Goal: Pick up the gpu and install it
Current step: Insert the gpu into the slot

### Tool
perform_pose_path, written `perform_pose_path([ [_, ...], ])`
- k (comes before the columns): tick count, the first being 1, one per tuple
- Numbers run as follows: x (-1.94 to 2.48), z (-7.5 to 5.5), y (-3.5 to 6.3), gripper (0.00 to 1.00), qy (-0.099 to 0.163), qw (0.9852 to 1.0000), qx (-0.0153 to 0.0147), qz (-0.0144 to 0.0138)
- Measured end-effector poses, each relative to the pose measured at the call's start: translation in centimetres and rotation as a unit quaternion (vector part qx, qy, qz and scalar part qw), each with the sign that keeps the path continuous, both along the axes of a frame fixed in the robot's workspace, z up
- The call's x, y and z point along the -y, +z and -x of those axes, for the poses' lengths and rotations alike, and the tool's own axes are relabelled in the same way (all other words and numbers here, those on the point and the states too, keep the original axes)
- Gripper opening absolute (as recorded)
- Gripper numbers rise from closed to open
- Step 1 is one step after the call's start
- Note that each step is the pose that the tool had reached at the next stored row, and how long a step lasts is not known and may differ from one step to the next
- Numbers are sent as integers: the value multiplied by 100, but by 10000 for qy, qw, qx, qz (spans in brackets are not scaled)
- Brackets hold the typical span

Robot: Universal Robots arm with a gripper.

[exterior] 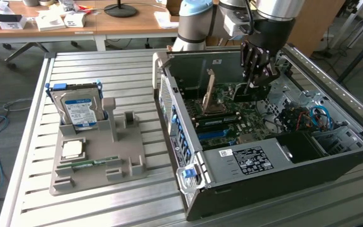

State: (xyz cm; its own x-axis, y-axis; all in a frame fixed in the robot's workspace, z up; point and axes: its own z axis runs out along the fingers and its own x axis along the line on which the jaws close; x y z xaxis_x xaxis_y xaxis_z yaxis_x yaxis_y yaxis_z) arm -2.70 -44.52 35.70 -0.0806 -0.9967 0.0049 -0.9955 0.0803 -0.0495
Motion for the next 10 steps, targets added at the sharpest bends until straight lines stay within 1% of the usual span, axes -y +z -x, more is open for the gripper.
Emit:
perform_pose_path([
  [7,0,0,-70,26,0,10000,4,0],
  [10,0,0,-77,26,0,10000,4,0],
])
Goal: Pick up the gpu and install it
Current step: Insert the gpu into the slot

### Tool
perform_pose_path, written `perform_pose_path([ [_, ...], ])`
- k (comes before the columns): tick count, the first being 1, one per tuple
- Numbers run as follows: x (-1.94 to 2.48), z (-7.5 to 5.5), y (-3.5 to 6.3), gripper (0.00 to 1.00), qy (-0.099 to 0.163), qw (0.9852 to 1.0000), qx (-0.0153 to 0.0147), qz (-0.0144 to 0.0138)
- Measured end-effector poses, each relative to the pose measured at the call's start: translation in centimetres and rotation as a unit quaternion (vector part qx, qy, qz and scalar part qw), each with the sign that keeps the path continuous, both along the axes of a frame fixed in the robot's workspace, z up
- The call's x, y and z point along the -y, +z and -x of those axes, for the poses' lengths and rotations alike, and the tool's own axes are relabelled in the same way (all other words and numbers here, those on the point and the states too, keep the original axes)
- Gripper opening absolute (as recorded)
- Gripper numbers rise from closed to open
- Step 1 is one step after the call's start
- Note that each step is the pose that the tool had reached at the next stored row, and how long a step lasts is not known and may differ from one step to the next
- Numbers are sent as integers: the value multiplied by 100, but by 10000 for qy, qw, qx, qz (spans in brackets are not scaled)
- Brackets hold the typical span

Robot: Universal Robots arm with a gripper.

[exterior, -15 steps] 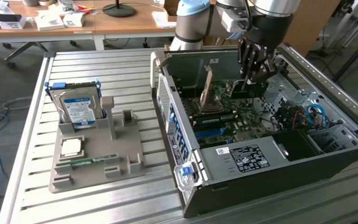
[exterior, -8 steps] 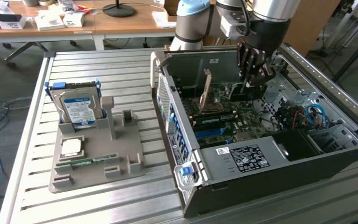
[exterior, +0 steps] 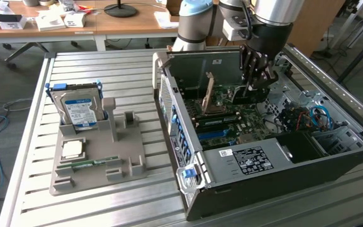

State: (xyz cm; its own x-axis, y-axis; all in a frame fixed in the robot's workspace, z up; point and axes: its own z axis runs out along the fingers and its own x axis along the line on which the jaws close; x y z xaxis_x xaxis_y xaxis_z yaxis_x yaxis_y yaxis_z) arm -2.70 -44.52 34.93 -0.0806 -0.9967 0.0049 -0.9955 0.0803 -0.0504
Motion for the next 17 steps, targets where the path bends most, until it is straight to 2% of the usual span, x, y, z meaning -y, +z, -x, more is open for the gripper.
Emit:
perform_pose_path([
  [11,0,0,-5,26,0,10000,0,-1],
  [17,0,0,-73,26,0,10000,0,-1],
])
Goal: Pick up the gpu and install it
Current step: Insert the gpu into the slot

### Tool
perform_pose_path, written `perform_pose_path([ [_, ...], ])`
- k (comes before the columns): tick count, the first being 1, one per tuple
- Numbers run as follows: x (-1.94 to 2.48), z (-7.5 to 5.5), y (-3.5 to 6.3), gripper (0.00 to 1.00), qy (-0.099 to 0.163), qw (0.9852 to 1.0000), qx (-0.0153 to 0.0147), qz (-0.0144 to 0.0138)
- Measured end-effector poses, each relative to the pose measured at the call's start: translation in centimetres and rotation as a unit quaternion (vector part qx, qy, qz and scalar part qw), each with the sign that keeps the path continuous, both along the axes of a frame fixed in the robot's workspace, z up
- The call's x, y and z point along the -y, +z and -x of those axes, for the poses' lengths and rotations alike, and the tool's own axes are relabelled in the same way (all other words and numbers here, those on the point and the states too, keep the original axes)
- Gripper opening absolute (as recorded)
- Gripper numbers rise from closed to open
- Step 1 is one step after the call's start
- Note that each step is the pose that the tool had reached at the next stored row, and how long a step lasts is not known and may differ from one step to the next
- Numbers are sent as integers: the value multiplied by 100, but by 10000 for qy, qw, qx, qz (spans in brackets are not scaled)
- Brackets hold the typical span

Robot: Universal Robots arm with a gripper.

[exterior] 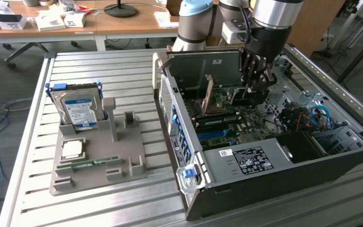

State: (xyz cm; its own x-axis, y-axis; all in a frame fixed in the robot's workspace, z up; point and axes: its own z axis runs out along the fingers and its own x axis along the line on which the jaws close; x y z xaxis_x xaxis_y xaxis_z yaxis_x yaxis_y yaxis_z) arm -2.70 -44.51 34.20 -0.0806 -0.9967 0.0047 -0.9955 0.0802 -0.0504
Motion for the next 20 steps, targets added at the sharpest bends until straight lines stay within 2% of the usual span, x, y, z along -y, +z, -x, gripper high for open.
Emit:
perform_pose_path([
  [8,0,0,-114,26,0,10000,0,0],
  [16,1,1,-142,26,3,10000,1,0],
  [17,6,6,-145,26,149,9999,1,0],
  [20,10,26,-151,26,211,9998,0,6],
])
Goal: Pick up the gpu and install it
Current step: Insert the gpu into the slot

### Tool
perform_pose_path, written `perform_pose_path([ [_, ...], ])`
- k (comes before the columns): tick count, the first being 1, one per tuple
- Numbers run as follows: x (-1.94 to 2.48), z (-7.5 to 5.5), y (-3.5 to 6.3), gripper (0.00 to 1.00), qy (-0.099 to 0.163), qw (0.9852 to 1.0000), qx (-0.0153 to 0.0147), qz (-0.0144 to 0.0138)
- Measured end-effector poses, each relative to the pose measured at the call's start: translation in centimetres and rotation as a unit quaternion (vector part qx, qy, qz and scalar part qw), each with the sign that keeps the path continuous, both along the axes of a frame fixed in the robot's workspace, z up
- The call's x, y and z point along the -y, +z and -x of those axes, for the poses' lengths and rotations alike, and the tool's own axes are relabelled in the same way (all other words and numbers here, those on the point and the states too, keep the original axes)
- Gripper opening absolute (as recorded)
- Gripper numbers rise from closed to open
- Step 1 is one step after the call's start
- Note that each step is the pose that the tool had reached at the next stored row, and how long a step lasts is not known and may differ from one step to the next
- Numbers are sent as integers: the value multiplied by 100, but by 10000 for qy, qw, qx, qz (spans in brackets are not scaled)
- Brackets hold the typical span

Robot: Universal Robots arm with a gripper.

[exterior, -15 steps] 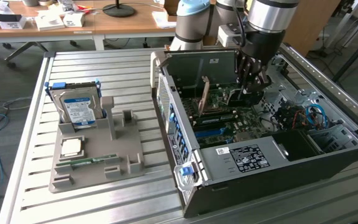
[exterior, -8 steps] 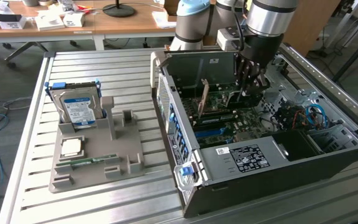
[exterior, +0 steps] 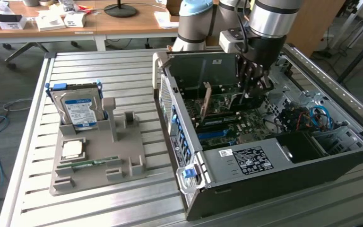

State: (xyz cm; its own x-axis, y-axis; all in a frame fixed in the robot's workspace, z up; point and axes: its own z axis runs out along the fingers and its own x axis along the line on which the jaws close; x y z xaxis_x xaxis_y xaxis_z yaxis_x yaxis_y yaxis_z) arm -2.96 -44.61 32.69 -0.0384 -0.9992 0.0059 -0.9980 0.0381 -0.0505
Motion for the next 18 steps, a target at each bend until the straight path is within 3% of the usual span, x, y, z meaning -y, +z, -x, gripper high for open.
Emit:
perform_pose_path([
  [13,95,49,-26,26,17,10000,0,16],
  [18,101,59,-46,26,20,10000,0,16],
])
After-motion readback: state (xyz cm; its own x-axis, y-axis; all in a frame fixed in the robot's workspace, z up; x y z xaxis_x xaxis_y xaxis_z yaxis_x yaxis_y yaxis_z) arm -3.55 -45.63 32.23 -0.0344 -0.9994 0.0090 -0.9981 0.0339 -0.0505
